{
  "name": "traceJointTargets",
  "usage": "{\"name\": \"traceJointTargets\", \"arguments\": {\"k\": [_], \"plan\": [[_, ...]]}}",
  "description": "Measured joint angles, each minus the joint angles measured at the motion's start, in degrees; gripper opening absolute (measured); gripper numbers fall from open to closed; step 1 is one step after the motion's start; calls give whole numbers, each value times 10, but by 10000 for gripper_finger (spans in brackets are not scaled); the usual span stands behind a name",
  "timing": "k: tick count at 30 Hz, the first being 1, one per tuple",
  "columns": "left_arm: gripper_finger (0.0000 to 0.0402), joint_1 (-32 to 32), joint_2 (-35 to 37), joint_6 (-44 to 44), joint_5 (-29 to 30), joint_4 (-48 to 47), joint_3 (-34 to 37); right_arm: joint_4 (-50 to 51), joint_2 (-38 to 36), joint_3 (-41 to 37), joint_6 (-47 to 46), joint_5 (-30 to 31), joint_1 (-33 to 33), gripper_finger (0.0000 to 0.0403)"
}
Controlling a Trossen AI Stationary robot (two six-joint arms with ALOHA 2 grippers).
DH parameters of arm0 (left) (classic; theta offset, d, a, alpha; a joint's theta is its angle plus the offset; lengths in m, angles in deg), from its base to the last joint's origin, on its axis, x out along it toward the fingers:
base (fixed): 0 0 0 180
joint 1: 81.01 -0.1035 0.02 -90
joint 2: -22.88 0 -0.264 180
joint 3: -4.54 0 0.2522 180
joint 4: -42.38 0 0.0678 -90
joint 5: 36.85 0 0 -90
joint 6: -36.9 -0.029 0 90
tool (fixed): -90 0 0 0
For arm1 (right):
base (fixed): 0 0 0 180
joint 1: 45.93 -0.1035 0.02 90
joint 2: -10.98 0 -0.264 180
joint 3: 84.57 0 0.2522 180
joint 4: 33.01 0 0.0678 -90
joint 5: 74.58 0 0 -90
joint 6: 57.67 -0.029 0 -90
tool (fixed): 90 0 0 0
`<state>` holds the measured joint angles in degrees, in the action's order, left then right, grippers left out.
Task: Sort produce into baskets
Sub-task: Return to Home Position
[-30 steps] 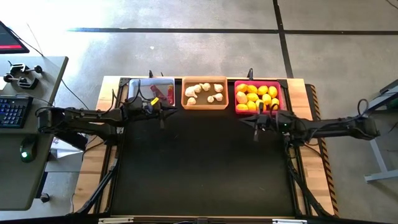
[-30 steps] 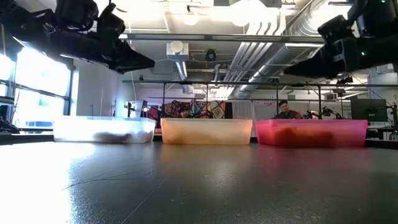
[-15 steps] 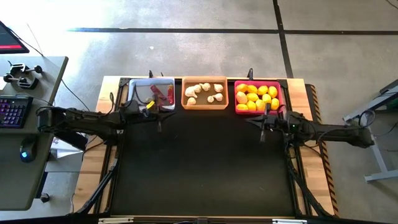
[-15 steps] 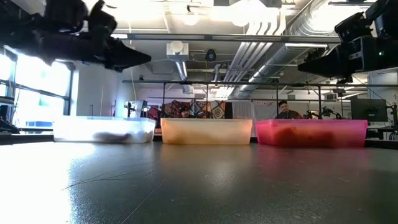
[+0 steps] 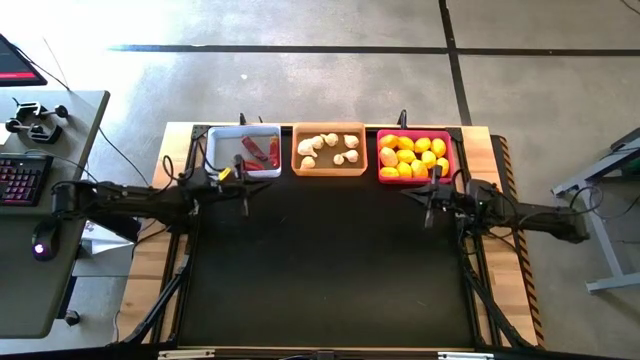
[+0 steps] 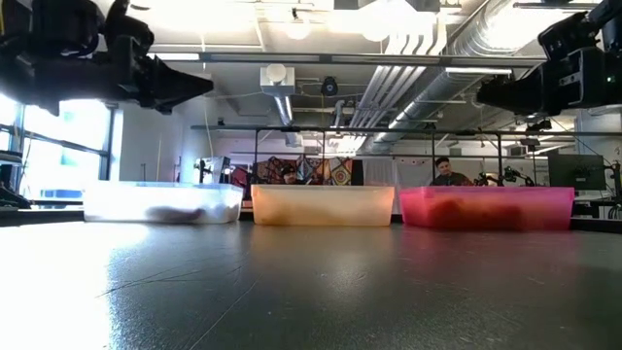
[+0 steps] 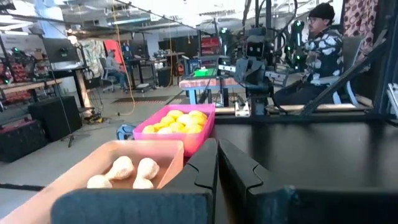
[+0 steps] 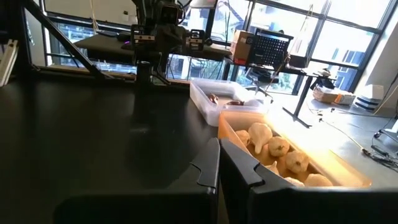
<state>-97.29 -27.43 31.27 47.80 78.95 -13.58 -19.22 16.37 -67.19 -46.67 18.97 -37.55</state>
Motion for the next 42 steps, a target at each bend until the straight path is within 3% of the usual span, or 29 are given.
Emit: {"name": "traceJointTargets", "arguments": {"k": [10, 17, 30, 36, 42], "plan": [[0, 3, 120, 7, -1, -69, 37, 41, -54, -1, 0, 9, 0, 0], [0, 20, 202, 0, 10, -144, 37, -14, -48, -30, -2, -1, 3, 0], [0, 29, 394, -17, 47, -320, 37, -15, -54, -30, -3, -2, 51, 0], [0, 29, 501, -15, 90, -433, 37, -15, -54, -30, -7, -1, 75, 0], [0, 28, 501, -24, 96, -429, 36, -16, -54, -30, -15, 10, 101, 0]]}}
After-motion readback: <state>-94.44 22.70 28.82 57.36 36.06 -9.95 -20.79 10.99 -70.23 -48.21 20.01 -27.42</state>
